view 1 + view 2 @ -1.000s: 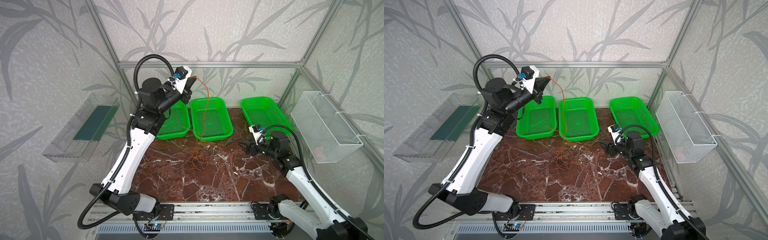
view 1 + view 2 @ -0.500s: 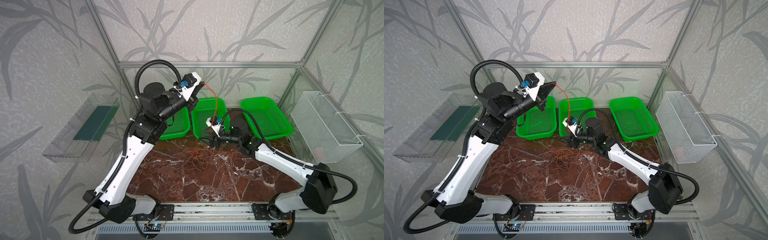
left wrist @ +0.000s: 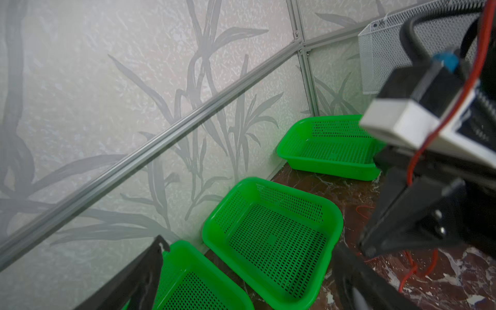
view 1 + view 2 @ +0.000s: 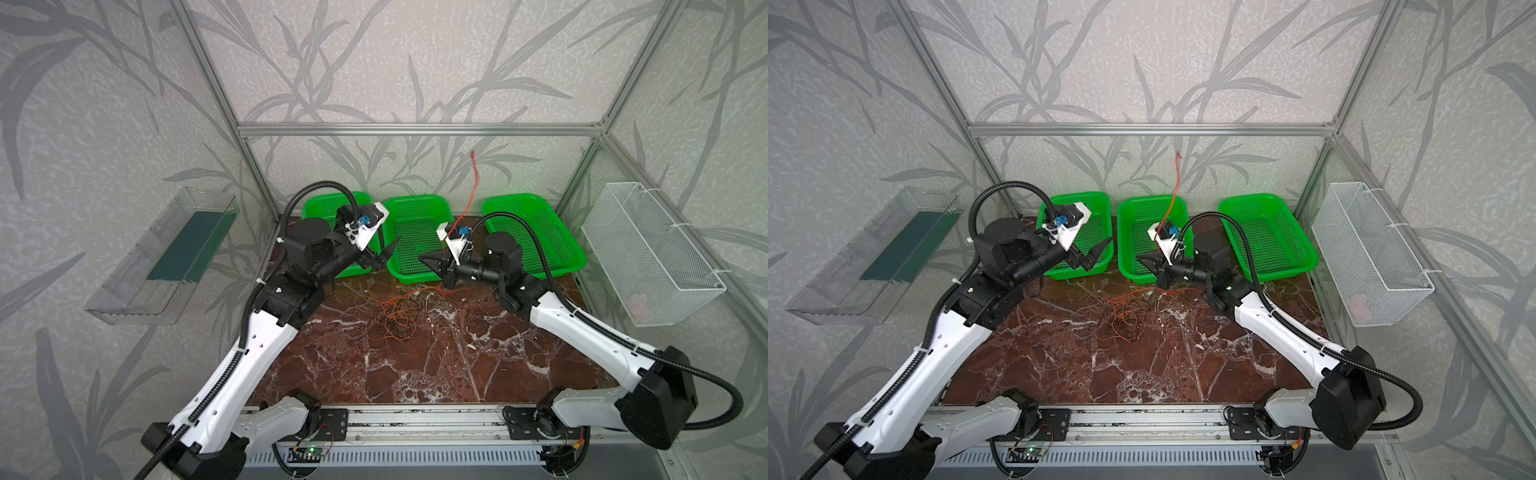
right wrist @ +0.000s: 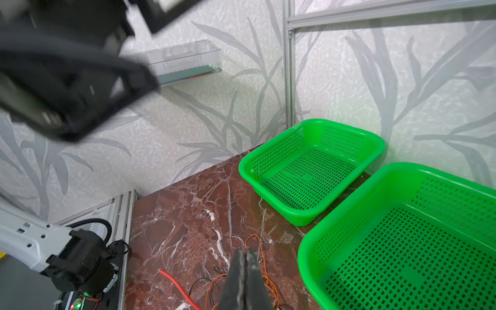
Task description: Untangle the cables
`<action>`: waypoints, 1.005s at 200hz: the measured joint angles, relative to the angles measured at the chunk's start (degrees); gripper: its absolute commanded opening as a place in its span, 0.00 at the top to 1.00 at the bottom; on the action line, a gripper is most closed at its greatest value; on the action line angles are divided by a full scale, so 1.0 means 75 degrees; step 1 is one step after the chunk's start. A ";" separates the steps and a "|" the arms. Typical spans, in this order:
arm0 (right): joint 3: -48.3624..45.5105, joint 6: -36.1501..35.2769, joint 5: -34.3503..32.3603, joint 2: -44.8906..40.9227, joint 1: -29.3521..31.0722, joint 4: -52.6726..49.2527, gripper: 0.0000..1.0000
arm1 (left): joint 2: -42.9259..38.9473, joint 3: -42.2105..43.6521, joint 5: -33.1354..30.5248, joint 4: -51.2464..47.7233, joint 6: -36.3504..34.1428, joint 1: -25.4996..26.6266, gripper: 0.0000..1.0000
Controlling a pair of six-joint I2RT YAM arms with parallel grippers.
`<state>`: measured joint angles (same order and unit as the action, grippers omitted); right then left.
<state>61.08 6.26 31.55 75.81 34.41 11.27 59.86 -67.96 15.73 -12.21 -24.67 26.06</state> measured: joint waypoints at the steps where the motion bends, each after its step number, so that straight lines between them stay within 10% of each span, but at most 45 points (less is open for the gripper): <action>1: 0.0003 0.0006 0.0003 0.0000 -0.0012 0.0003 1.00 | -0.0020 0.0044 0.0003 -0.0012 -0.0006 0.0000 0.01; 44: 0.0230 0.0128 0.0189 0.0000 -0.0160 -0.0408 1.00 | -0.0807 0.1900 0.0924 -0.0061 -0.0160 0.0338 0.07; 120: 0.0297 0.0044 0.0207 0.0000 -0.0152 -0.1000 1.00 | 0.0586 0.1620 0.1378 -0.0044 -0.1236 0.1906 0.27; 174: 0.0860 -0.0070 0.0210 0.0029 -0.0152 -0.1405 1.00 | 0.1781 0.1766 0.0775 0.0697 -0.1352 0.1979 1.00; 201: 0.1839 -0.0303 0.0256 0.0271 -0.0274 -0.1979 1.00 | 0.1947 0.1944 0.0350 0.0857 -0.1274 0.1976 1.00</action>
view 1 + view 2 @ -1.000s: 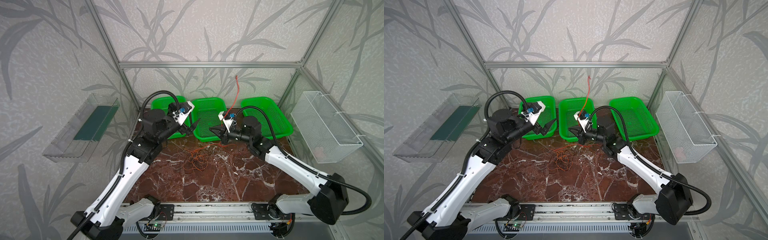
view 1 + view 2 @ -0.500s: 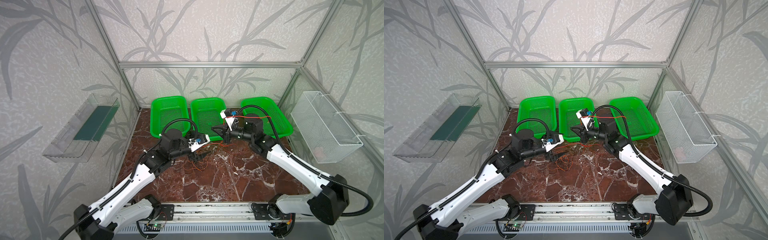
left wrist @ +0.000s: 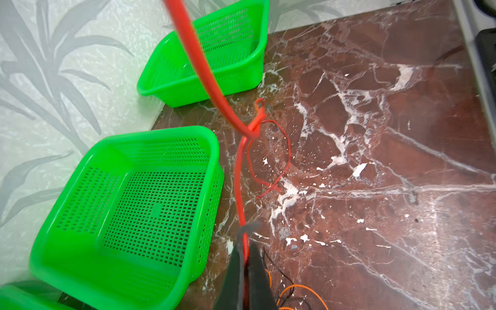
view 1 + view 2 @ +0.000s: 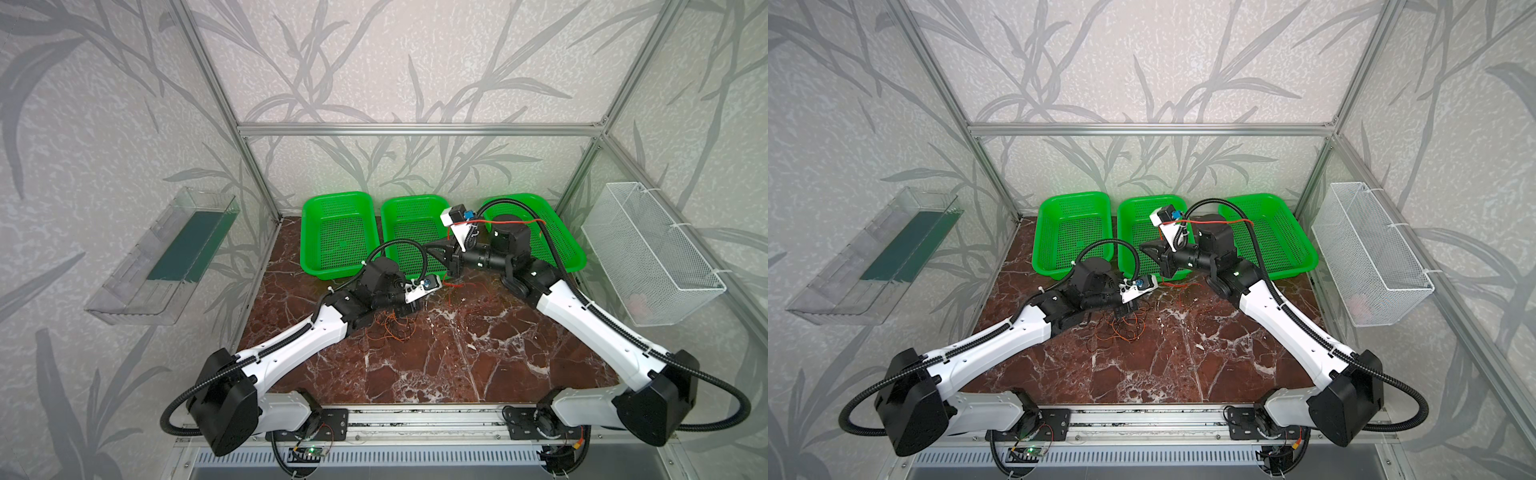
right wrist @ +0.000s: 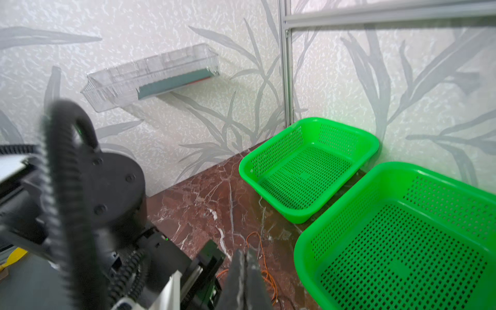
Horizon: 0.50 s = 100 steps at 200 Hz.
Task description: Untangle the cables
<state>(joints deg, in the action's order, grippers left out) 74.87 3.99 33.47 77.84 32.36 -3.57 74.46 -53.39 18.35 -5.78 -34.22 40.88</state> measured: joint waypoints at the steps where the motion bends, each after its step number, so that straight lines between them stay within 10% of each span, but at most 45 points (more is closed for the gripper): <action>1: 0.0064 -0.0006 0.0000 0.0017 -0.0017 -0.0017 1.00 | -0.0003 0.0009 -0.0023 0.0003 0.0012 0.0000 1.00; 100: 0.8696 -0.0195 0.0423 0.3389 -0.1510 -0.1376 1.00 | -0.0731 0.2798 -0.1288 0.0189 0.1856 -0.1011 1.00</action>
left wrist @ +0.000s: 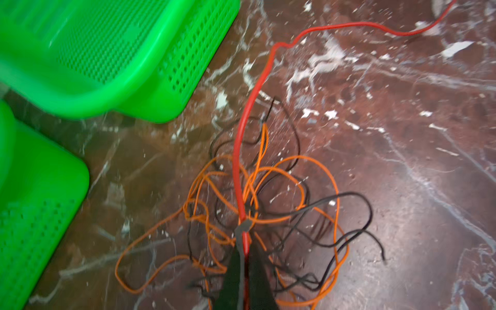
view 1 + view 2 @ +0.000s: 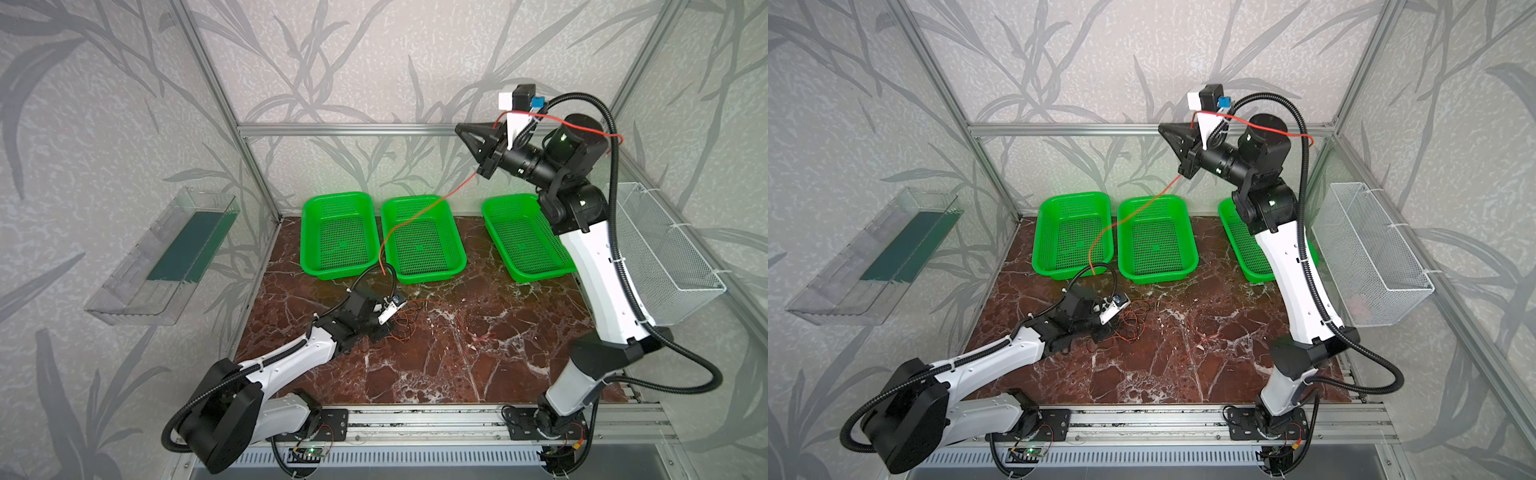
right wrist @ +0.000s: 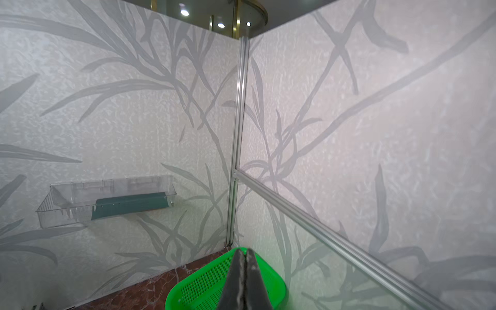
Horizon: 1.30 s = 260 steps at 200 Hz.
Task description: Untangle the cables
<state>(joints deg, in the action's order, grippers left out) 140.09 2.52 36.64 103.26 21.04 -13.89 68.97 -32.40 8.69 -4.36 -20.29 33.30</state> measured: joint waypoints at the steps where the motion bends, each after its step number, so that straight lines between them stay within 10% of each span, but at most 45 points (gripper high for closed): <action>1: 0.0149 -0.0003 -0.0009 0.0070 -0.0006 -0.0003 1.00 | -0.0006 0.0000 -0.0003 -0.0006 0.0009 -0.0009 1.00; 41: 0.1920 0.0181 -0.0017 0.1451 -0.0096 0.0114 1.00 | -0.0866 0.0000 -0.0073 0.0015 0.0417 -0.0131 1.00; 126: -0.0562 -0.1221 -0.0673 0.3363 0.0393 -0.0210 1.00 | -0.2372 -0.1192 0.0597 -0.0513 0.0376 0.0580 1.00; 185: -0.1938 -0.1547 -0.1661 0.3943 0.0650 -0.1387 0.36 | -0.2582 -0.1734 0.0536 -0.0947 0.0085 0.0889 1.00; 260: 0.1169 -0.1883 -0.2256 0.3789 0.0504 -0.5910 0.23 | -0.2547 -0.2355 0.0216 -0.1166 -0.0242 0.0906 1.00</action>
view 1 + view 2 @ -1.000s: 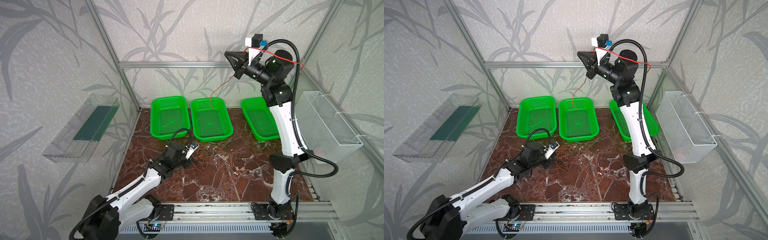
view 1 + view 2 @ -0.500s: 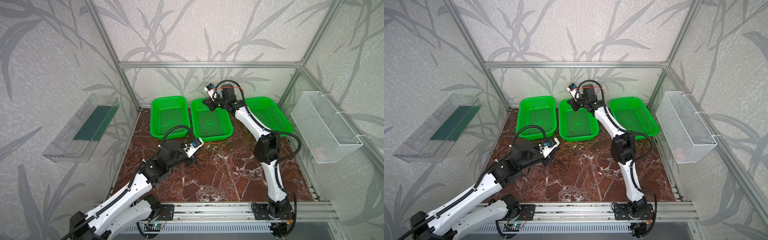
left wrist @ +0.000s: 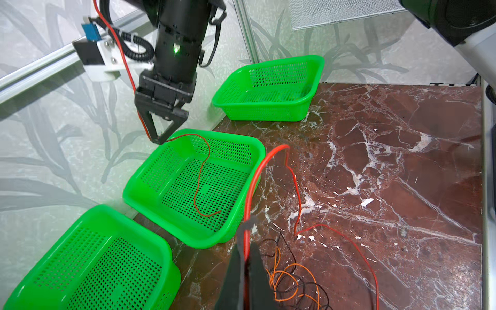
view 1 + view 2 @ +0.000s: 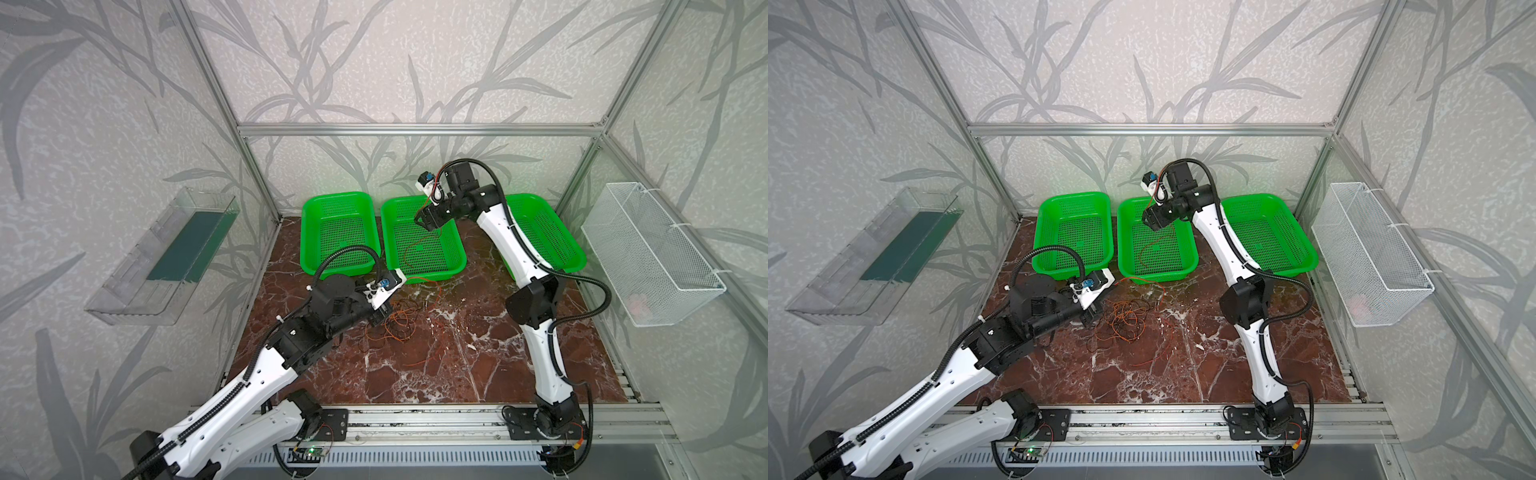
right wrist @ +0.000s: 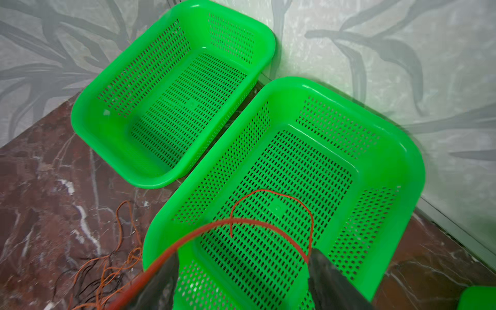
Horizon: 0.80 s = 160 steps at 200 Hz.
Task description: Untangle the cables
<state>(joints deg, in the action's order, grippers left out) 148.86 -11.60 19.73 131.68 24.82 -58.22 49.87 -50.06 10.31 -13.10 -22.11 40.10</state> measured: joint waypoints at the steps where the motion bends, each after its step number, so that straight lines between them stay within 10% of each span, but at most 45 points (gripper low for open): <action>1: 0.0000 -0.0006 0.0015 -0.0015 0.0000 -0.0032 0.23 | 0.0006 -0.0023 -0.0003 -0.0003 -0.0003 0.0000 1.00; 89: 0.0146 -0.0073 -0.0699 0.1259 -0.0006 -0.2040 0.13 | 0.0586 -0.0752 -0.0533 0.0076 -0.0044 0.0000 1.00; 160: -0.0175 -0.0216 -0.2119 0.1282 0.0149 -0.2428 0.11 | 0.2486 -0.3727 -0.1131 0.0635 -0.0399 -0.0420 1.00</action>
<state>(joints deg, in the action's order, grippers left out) 147.55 -13.21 3.84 141.29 25.93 -76.42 68.51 -78.02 1.83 -8.34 -25.10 36.95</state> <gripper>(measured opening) 0.889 0.048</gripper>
